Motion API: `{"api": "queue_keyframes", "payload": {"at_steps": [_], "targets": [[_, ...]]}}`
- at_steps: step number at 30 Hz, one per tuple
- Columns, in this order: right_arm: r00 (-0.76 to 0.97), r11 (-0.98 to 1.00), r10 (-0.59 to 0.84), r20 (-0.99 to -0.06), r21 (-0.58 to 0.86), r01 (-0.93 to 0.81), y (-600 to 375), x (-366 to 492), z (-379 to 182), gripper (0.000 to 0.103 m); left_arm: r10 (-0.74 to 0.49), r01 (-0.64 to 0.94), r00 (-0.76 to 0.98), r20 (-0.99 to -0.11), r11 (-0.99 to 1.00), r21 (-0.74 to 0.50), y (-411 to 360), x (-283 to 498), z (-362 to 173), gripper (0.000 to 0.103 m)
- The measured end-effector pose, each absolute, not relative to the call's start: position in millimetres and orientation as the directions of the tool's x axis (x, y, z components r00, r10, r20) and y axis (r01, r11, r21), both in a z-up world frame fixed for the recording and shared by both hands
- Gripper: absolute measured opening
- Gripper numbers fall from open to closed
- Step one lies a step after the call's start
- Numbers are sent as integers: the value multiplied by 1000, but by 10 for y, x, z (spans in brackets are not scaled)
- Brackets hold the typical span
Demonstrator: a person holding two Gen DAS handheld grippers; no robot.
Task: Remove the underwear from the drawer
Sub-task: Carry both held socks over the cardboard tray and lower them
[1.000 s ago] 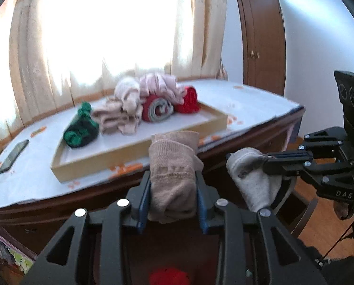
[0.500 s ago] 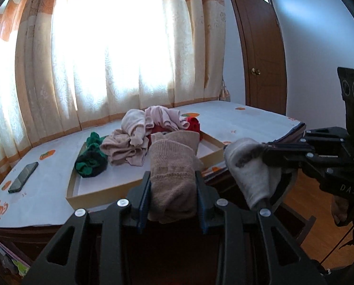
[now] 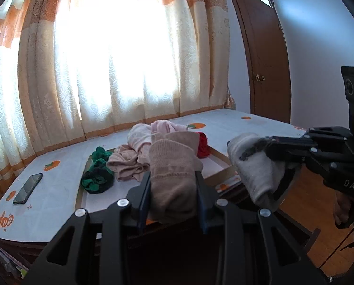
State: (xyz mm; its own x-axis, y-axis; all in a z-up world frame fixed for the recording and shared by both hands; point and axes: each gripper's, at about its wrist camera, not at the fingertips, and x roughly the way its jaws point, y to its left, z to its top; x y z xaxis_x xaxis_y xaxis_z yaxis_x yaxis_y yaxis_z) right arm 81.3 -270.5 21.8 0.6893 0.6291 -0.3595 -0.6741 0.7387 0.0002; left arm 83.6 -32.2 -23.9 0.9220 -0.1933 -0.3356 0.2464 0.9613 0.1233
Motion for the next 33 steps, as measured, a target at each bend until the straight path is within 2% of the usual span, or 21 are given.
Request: {"api": "queue_keyframes", "payload": {"at_steps": [13, 21, 33], "targets": [[717, 755, 622, -315, 0, -655, -2708, 1074, 452, 4, -170, 230, 938, -302, 957, 176, -343, 1031, -10, 32], [734, 782, 593, -331, 21, -623, -2678, 1403, 453, 4, -162, 233, 932, -324, 953, 194, -375, 1287, 33, 32], [730, 810, 546, -412, 36, -585, -2607, 1781, 217, 4, -155, 245, 904, -399, 952, 184, -411, 1698, -48, 32]]}}
